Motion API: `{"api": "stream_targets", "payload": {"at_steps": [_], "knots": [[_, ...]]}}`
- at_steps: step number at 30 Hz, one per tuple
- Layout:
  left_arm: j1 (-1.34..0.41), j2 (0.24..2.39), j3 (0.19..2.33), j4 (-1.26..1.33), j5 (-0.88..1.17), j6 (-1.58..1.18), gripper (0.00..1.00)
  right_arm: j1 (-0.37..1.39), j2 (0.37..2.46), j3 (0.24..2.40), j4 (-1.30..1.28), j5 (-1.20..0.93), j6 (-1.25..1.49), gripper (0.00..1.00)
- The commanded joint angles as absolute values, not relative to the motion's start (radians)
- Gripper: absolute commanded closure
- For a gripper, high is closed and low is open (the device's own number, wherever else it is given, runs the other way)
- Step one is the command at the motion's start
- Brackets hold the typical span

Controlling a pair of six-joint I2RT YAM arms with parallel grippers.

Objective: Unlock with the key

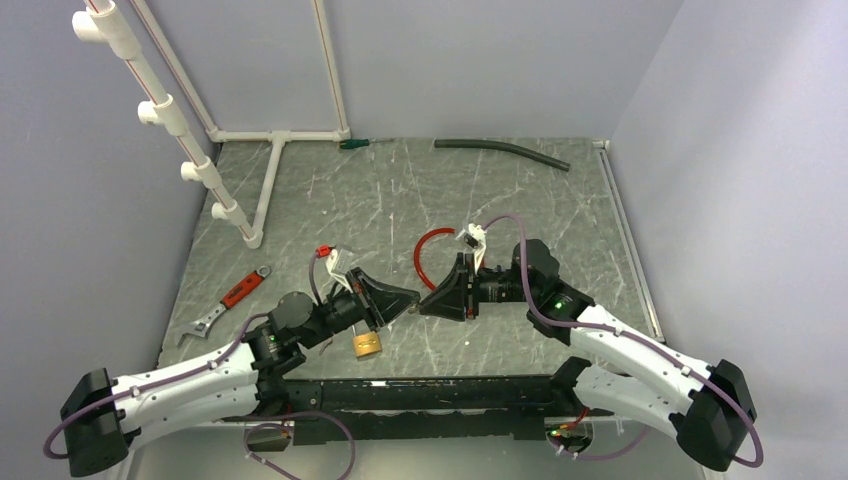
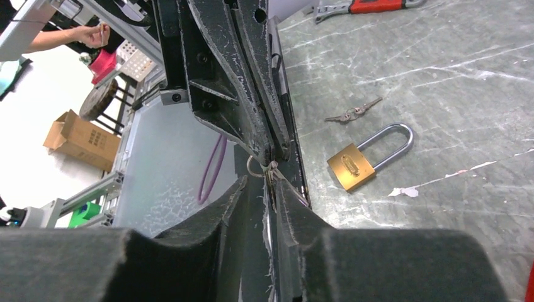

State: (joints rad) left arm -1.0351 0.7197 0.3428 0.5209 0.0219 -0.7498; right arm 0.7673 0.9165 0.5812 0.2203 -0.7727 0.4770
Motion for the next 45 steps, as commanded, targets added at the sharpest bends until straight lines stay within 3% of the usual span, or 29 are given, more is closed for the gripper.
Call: {"api": "stream_targets", "payload": {"at_steps": [1,4,11,17,25,28,31,33,35,39,45], "knots": [[-1.031,0.725,0.389,0.591,0.038,-0.752,1.00,0.770,0.907,0.606,0.288,-0.822,0.478,0.80],[-1.031,0.731,0.389,0.599,0.039,-0.753,1.00,0.770,0.905,0.603,0.285,-0.823,0.476,0.87],[-1.031,0.747,0.380,0.630,0.040,-0.756,1.00,0.770,0.913,0.604,0.290,-0.843,0.477,0.87],[-1.031,0.748,0.379,0.641,0.036,-0.756,1.00,0.771,0.913,0.601,0.286,-0.855,0.473,1.00],[-1.031,0.734,0.370,0.604,0.031,-0.745,0.98,0.772,0.901,0.635,0.187,-0.780,0.448,1.00],[-1.031,0.726,0.388,0.514,0.062,-0.713,0.69,0.772,0.949,0.739,-0.040,-0.688,0.393,1.00],[-1.031,0.694,0.390,0.430,0.075,-0.692,0.22,0.772,1.009,0.839,-0.236,-0.628,0.362,1.00],[-1.031,0.657,0.383,0.387,0.071,-0.683,0.08,0.773,1.036,0.884,-0.330,-0.591,0.360,1.00],[-1.031,0.628,0.373,0.356,0.072,-0.665,0.07,0.778,1.035,0.905,-0.374,-0.571,0.371,1.00],[-1.031,0.580,0.326,0.355,0.075,-0.618,0.20,0.795,1.028,0.941,-0.445,-0.598,0.371,1.00],[-1.025,0.609,0.352,0.312,0.187,-0.525,0.30,0.854,1.060,1.008,-0.564,-0.698,0.347,1.00]]}}
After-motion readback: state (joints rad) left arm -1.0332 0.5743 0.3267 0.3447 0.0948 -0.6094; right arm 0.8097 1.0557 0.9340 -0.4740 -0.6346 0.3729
